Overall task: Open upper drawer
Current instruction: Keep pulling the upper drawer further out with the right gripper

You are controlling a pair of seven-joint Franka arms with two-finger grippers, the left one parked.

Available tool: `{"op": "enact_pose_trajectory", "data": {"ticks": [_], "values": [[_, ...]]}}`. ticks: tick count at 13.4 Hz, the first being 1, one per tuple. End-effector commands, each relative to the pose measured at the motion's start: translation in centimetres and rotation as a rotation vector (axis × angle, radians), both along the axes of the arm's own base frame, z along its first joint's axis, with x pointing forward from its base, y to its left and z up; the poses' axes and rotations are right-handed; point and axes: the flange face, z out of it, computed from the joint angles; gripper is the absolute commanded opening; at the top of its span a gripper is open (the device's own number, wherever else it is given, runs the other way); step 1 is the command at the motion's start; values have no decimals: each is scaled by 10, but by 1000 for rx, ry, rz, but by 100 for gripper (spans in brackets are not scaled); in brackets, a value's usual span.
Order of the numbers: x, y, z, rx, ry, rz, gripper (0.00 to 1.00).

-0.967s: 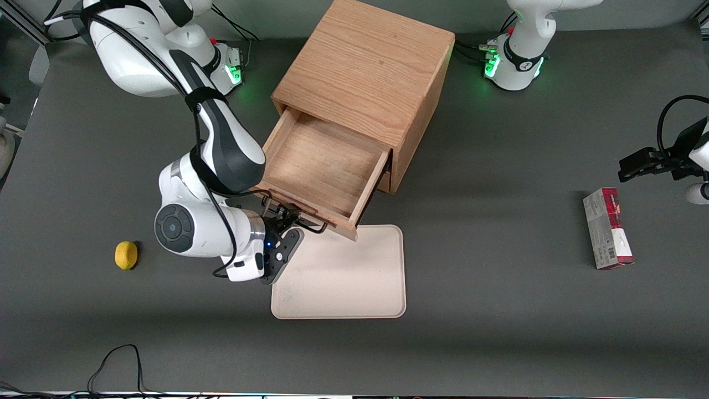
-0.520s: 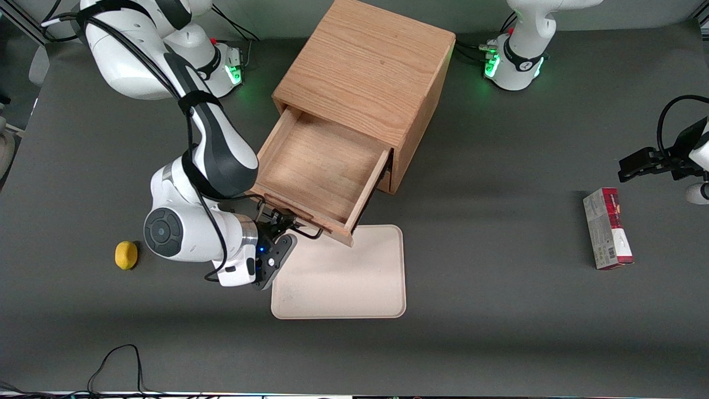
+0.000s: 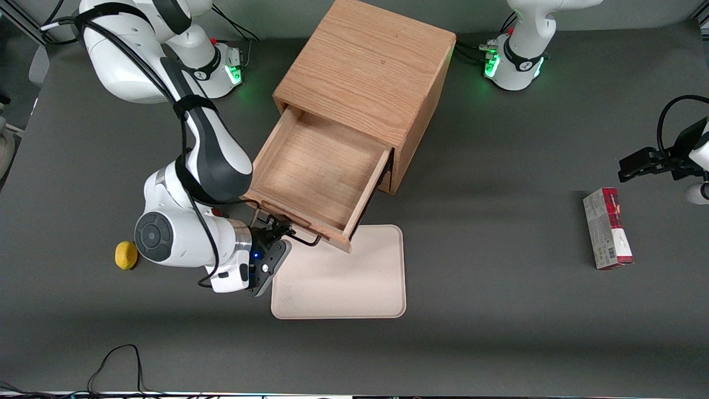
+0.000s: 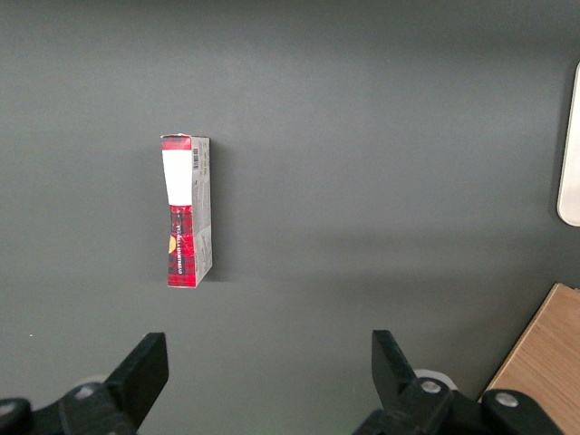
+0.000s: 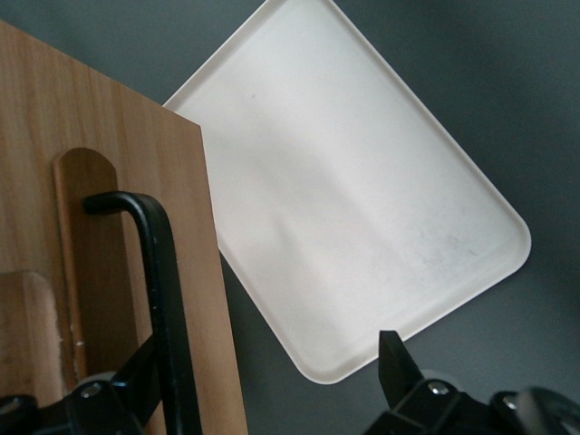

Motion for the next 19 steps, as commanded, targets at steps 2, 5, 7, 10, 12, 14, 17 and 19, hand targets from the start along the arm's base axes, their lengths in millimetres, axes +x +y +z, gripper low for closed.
{"op": "enact_pose_trajectory", "data": {"ticks": [2, 5, 7, 10, 12, 14, 17, 19], "values": [[13, -12, 4, 6, -31, 0, 100], [16, -14, 7, 10, -40, -17, 100], [18, -14, 7, 11, -50, -22, 100], [22, -22, 9, 12, -58, -58, 100], [24, -25, 11, 13, -59, -73, 100], [27, -30, 15, 16, -70, -84, 100], [29, -33, 19, 16, -75, -103, 100], [30, -36, 26, 15, -84, -114, 100]]}}
